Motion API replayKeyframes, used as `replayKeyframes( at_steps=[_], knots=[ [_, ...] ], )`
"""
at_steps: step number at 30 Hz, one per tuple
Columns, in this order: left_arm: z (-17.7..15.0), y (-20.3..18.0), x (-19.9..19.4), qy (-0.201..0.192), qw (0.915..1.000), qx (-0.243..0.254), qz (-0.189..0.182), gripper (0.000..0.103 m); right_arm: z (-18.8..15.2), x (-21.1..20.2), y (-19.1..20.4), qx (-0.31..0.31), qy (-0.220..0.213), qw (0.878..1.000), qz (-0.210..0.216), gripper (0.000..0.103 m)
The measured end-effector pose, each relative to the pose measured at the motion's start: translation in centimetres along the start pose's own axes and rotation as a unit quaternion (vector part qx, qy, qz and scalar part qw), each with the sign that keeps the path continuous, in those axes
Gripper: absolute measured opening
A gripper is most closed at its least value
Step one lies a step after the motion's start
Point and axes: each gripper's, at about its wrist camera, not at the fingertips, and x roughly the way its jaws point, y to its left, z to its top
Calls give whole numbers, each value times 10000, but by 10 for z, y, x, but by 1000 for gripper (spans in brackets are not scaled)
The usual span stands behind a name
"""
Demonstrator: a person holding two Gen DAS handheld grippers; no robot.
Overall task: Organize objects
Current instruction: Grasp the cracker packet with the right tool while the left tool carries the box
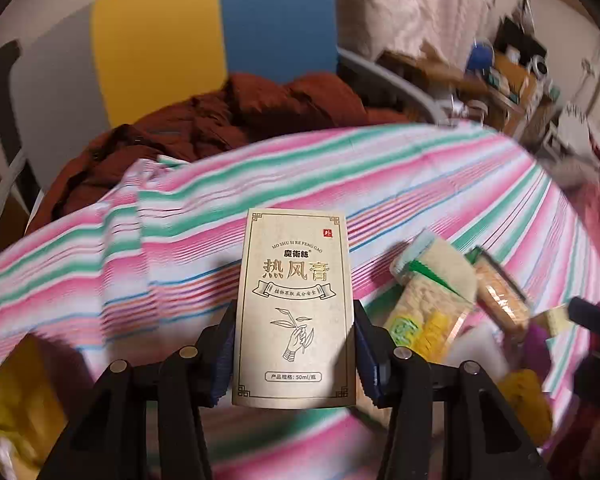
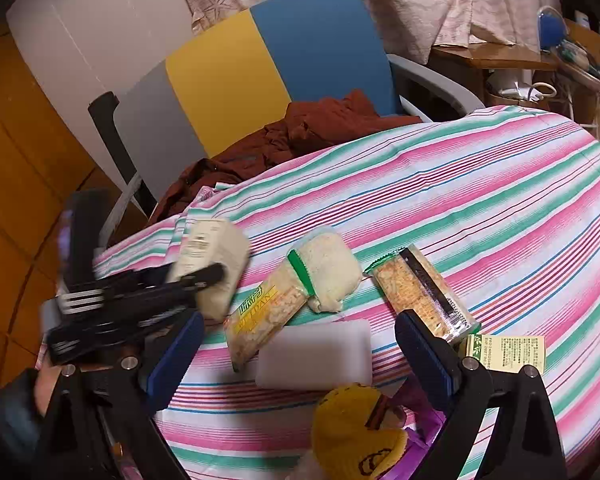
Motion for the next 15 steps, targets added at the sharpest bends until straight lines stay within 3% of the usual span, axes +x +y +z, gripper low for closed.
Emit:
replayKeyframes(
  at_steps=[7, 15],
  knots=[
    [-28, 19, -72, -572, 9979, -299, -52, 51, -2, 15, 19, -171, 294, 9993, 133, 97],
    [-66, 43, -128, -895, 9939, -623, -183, 52, 4, 72, 29, 264, 1016, 9944, 96, 90]
  ],
)
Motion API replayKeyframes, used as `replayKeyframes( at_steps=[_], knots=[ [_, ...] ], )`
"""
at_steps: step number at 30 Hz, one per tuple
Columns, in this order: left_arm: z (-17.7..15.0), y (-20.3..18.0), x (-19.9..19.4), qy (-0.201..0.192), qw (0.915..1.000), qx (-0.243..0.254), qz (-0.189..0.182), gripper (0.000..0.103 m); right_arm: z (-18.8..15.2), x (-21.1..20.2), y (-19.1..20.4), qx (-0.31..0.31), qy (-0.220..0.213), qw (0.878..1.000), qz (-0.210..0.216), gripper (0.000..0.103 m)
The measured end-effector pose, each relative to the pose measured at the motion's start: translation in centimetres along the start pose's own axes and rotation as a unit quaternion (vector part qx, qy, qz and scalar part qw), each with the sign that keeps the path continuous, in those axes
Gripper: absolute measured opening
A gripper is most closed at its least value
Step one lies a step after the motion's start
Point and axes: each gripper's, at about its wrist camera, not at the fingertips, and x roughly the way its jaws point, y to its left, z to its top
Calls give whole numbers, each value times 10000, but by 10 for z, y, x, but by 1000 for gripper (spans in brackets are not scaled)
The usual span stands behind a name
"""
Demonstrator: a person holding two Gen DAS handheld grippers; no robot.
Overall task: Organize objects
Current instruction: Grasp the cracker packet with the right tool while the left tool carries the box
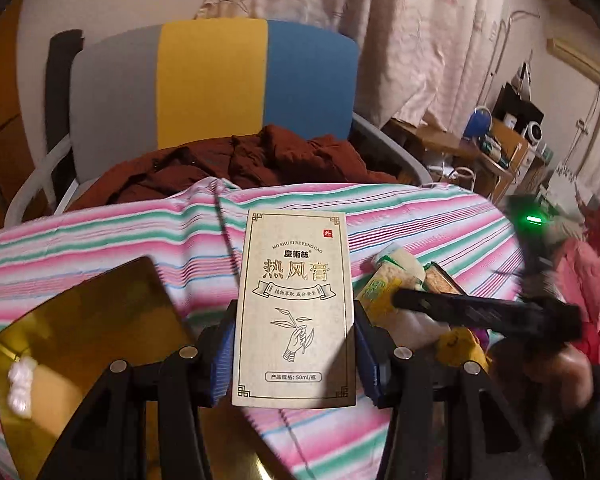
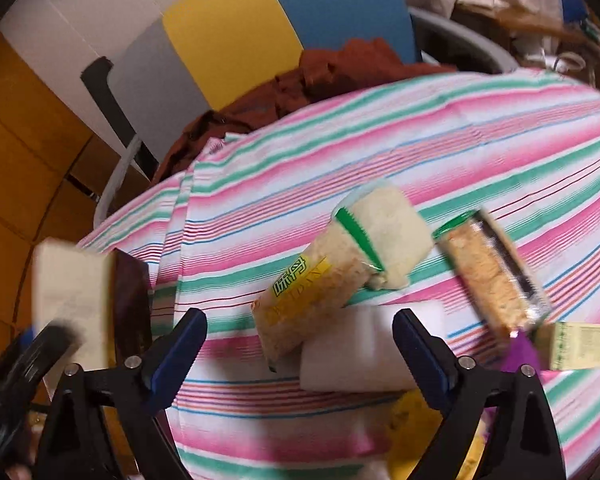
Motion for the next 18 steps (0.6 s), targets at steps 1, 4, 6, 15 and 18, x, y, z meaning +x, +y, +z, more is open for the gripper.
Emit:
replayKeyframes(
  at_steps=[1, 4, 6, 15, 18],
  knots=[
    [-4, 5, -7, 1, 10000, -93, -20, 51, 1, 4, 0, 39, 38, 10000, -23, 88],
    [-16, 19, -23, 7, 9997, -256, -9, 52, 6, 25, 1, 158, 169, 9995, -192, 75],
    [-25, 28, -31, 25, 9993, -379, 13, 52, 7, 35, 3, 146, 231, 9991, -323, 54],
    [-61, 75, -69, -79, 9945, -1010, 256, 52, -8, 10, 38, -483, -149, 9981, -351, 25],
    [-75, 94, -83, -168, 9904, -1316, 400, 52, -13, -9, 63, -866, -342, 9954, -223, 20]
  ],
)
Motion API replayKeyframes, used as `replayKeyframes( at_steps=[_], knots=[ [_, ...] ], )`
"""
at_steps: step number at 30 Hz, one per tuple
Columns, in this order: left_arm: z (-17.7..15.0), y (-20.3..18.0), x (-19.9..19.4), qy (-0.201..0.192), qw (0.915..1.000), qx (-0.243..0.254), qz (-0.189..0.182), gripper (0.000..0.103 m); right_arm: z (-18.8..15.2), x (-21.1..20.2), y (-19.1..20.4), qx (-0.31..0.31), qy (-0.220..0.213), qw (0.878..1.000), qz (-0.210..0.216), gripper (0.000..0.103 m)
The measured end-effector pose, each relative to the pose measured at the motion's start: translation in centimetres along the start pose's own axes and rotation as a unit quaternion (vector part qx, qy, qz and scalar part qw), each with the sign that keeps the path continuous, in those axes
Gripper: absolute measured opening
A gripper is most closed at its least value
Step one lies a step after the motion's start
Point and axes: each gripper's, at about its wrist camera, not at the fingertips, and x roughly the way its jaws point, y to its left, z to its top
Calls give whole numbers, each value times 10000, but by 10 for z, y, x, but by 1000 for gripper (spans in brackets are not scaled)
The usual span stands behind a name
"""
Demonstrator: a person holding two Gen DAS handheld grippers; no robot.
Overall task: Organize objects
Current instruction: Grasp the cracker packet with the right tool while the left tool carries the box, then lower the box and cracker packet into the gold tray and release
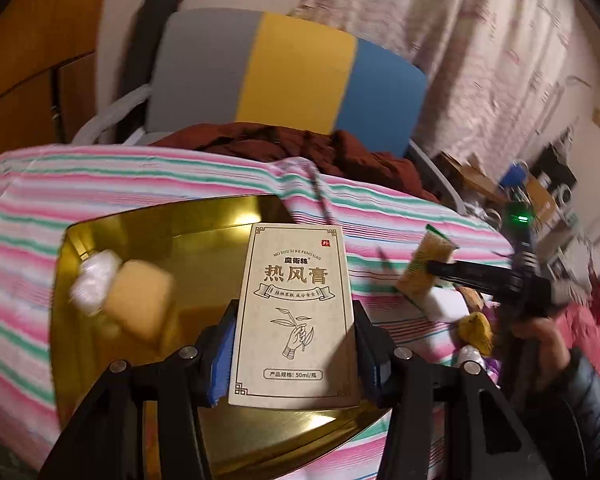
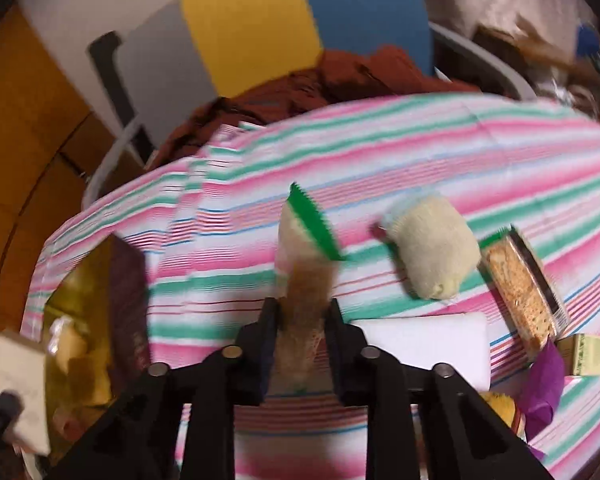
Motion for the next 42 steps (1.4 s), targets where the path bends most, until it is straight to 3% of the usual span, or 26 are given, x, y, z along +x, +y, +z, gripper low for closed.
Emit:
replayKeyframes(
  at_steps=[1, 3, 10, 14, 16, 18, 20, 26, 32, 33, 34, 42],
  knots=[
    [-2, 5, -3, -22, 10000, -68, 49, 52, 0, -6, 8, -129, -64, 9999, 14, 20],
    [-8, 22, -13, -93, 9995, -245, 163, 52, 1, -19, 30, -442, -218, 9986, 189, 8],
    [-23, 65, -42, -306, 9959, -669, 518, 52, -1, -48, 94, -1108, -509, 9907, 605, 6],
    [-29, 78, -53, -384, 9944, -808, 567, 52, 2, -44, 106, -1181, -394, 9914, 412, 6],
    [-32, 79, -56, -399, 9945, -811, 524, 52, -2, -30, 102, -1324, -220, 9910, 41, 13],
    [-34, 78, -56, -385, 9949, -802, 466, 52, -10, -8, 94, -1511, 200, 9881, -211, 48],
    [-36, 79, -56, -360, 9952, -801, 432, 52, -16, 6, 86, -1607, 407, 9857, -307, 62],
    [-40, 73, -51, -280, 9961, -747, 381, 52, -24, 48, 68, -1677, 990, 9801, -393, 67],
    [-43, 71, -44, -130, 9963, -736, 433, 52, -29, 84, 61, -1716, 1511, 9727, -404, 65],
    [-44, 72, -42, -109, 9962, -741, 449, 52, -30, 81, 61, -1752, 1358, 9743, -393, 63],
    [-44, 73, -40, -82, 9960, -751, 468, 52, -29, 80, 61, -1755, 1323, 9749, -361, 46],
    [-38, 73, -25, 14, 9964, -663, 520, 52, -9, 29, 59, -1572, 615, 9854, -222, 43]
  ],
)
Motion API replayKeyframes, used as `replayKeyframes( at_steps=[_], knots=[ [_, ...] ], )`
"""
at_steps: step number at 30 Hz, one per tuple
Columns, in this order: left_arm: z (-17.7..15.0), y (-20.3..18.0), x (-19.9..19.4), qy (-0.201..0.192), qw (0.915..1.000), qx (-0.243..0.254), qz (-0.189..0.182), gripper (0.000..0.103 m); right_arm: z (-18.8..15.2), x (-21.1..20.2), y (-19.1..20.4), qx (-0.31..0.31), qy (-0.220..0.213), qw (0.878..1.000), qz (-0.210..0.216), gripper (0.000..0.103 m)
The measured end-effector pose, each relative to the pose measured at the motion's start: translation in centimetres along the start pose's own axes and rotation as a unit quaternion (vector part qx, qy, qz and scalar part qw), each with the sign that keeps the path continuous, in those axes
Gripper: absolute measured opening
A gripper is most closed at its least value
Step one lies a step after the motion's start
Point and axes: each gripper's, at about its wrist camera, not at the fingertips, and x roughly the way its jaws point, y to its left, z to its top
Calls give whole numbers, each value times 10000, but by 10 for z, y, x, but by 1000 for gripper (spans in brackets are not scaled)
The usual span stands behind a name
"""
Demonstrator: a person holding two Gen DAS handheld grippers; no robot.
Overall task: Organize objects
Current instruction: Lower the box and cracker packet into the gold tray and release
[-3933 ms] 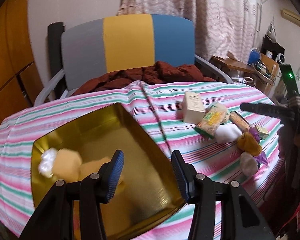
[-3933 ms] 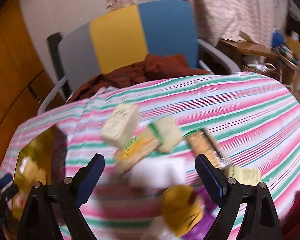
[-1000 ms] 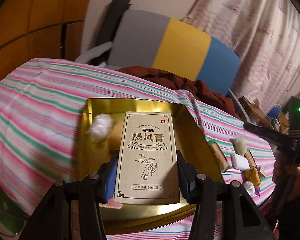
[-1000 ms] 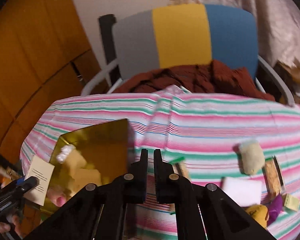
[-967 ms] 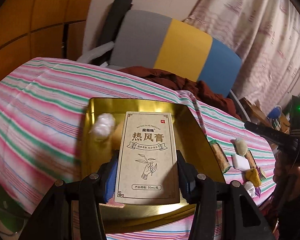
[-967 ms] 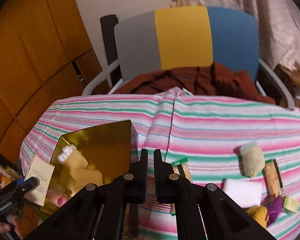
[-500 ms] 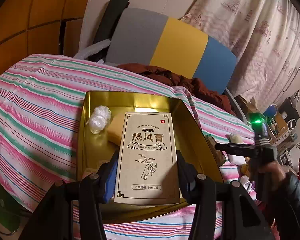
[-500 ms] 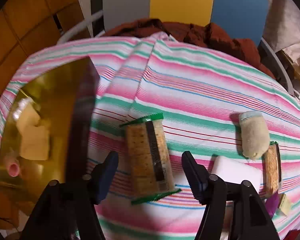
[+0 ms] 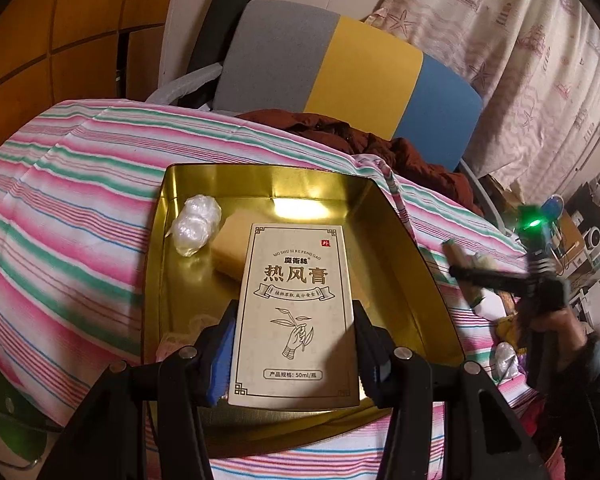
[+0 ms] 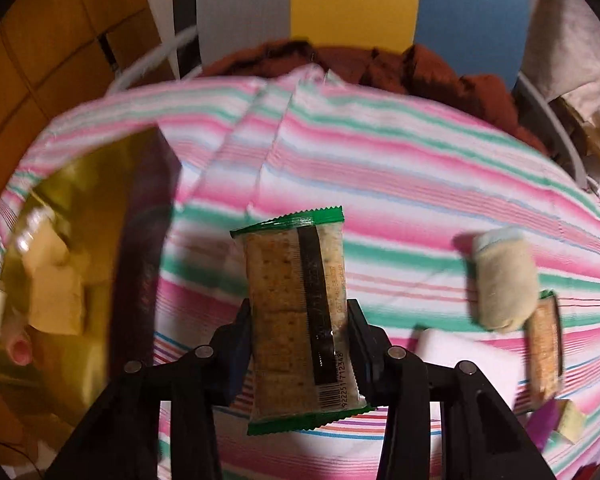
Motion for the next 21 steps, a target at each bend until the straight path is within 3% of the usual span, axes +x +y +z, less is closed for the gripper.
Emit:
replayKeyframes(
  at_steps=[5, 9, 12, 14, 21],
  knots=[
    [15, -8, 8, -91, 9998, 154, 66, 52, 23, -27, 43, -358, -314, 9980, 415, 44],
    [40, -10, 16, -324, 9989, 256, 204, 52, 42, -27, 90, -607, -326, 9949, 731, 44],
    [55, -5, 23, -368, 9984, 226, 364, 56, 51, -19, 116, -567, -283, 9942, 869, 45],
    [60, -1, 23, -408, 9984, 162, 353, 64, 54, -16, 127, -586, -279, 9940, 882, 45],
    [40, 13, 12, -398, 9982, 30, 443, 66, 35, -20, 136, -593, -319, 9936, 912, 59]
  ],
)
